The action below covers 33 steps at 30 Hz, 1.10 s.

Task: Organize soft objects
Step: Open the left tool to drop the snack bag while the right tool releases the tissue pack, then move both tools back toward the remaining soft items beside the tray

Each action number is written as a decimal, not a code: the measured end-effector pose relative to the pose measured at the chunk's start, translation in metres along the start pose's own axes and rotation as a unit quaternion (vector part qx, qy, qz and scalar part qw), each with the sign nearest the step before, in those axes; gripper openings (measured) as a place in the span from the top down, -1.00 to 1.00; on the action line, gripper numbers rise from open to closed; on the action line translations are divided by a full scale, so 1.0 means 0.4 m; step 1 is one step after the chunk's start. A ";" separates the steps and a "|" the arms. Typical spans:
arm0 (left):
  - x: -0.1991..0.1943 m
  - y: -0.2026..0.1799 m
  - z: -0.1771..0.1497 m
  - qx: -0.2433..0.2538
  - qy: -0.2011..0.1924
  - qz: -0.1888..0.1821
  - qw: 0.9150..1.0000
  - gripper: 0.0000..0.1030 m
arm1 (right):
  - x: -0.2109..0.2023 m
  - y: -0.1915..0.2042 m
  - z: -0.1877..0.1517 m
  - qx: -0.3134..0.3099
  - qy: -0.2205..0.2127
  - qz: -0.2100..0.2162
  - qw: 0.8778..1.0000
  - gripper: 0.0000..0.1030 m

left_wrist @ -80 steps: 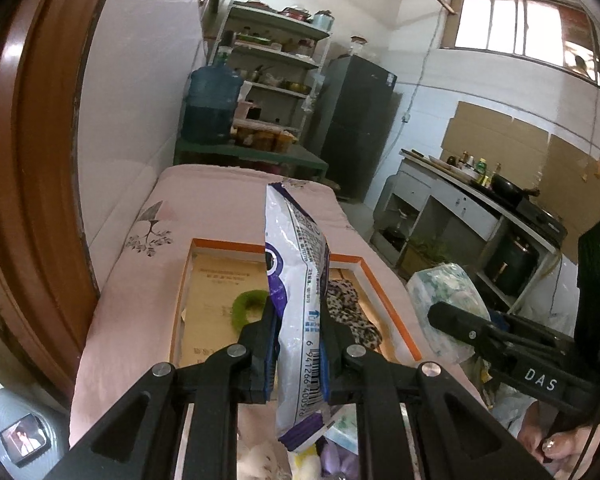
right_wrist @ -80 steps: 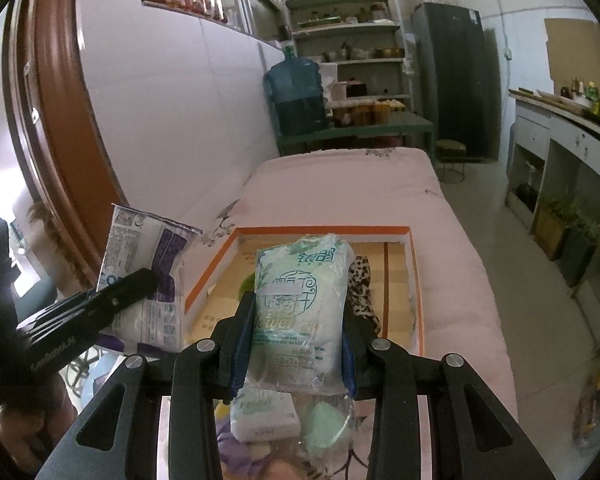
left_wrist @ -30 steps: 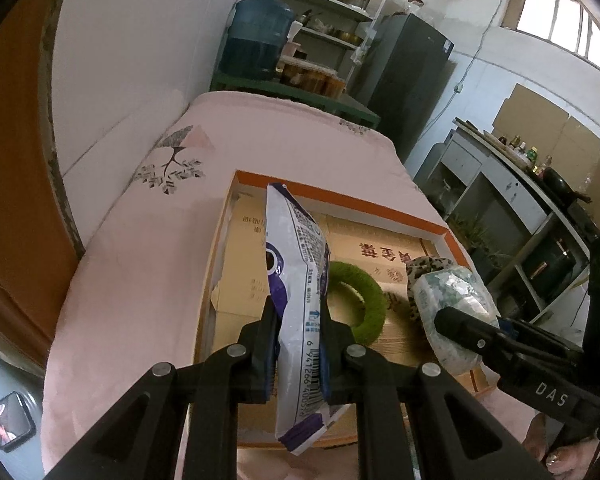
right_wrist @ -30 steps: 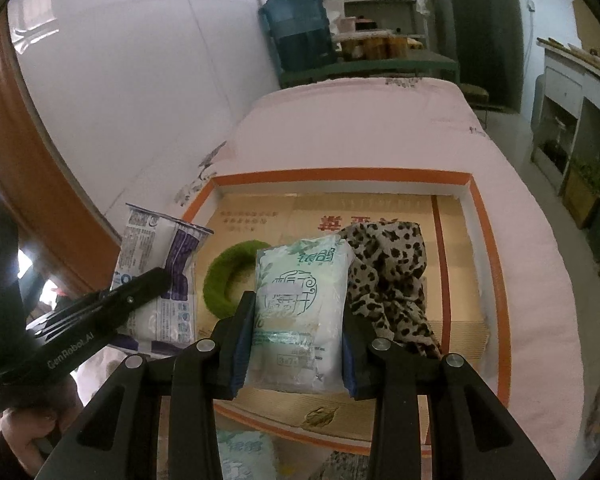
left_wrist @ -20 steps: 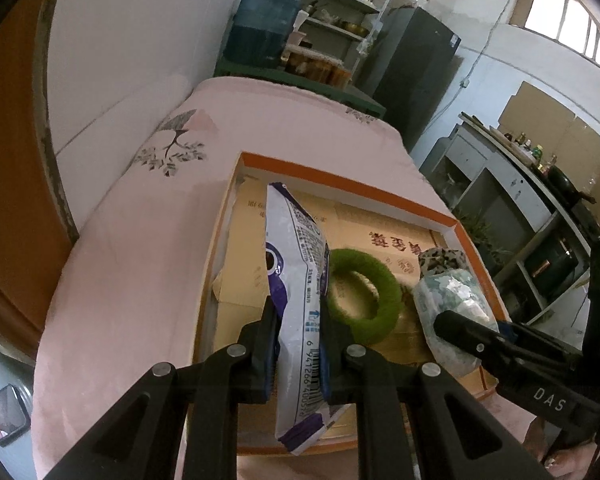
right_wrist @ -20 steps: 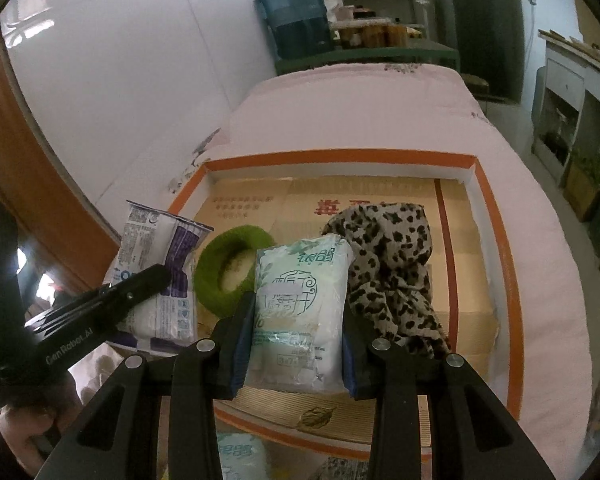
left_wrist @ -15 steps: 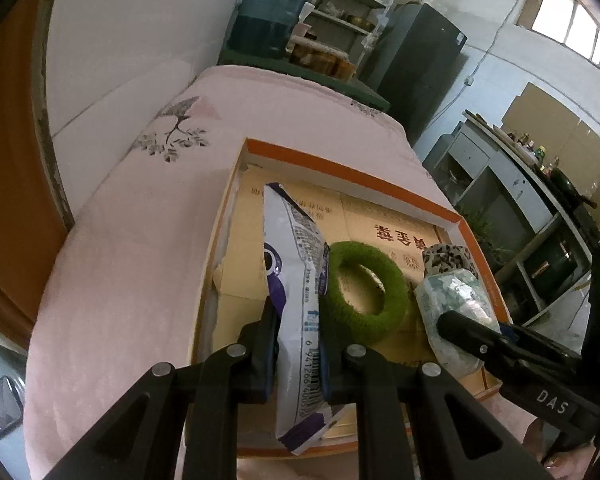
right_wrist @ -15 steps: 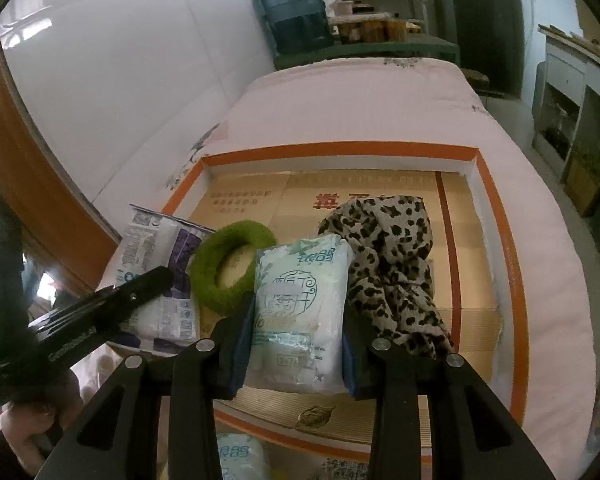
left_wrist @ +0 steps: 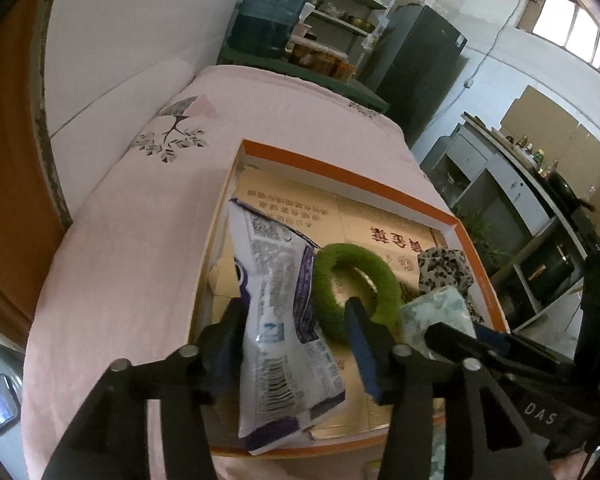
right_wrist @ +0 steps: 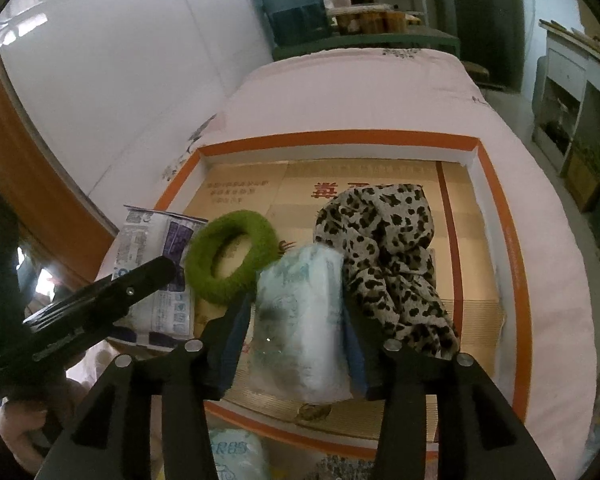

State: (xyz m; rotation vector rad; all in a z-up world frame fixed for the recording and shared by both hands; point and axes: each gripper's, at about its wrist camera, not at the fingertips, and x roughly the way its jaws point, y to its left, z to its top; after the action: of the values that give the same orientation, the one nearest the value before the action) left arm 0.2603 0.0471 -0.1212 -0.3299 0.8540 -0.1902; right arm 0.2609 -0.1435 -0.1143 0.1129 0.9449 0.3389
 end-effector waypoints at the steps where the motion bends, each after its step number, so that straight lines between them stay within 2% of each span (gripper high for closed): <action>1: -0.003 -0.003 -0.001 0.000 -0.001 0.000 1.000 -0.06 | 0.000 0.001 0.000 -0.001 0.001 -0.001 1.000 0.04; 8: -0.027 -0.008 0.001 -0.003 -0.013 0.003 1.000 -0.07 | -0.010 0.008 -0.002 -0.009 -0.008 -0.002 1.000 0.02; 17: -0.076 -0.027 0.010 0.015 -0.048 0.018 0.999 -0.07 | -0.047 0.012 0.001 -0.008 -0.024 0.001 1.000 0.01; 33: -0.125 -0.047 -0.001 0.022 -0.059 0.015 0.998 -0.07 | -0.098 0.031 -0.013 -0.011 -0.035 0.001 0.999 0.01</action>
State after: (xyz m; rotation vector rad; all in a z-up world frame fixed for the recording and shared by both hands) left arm 0.2272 0.0443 -0.0795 -0.2838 0.7368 -0.1611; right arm 0.2327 -0.1451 -0.0840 0.1055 0.8714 0.3450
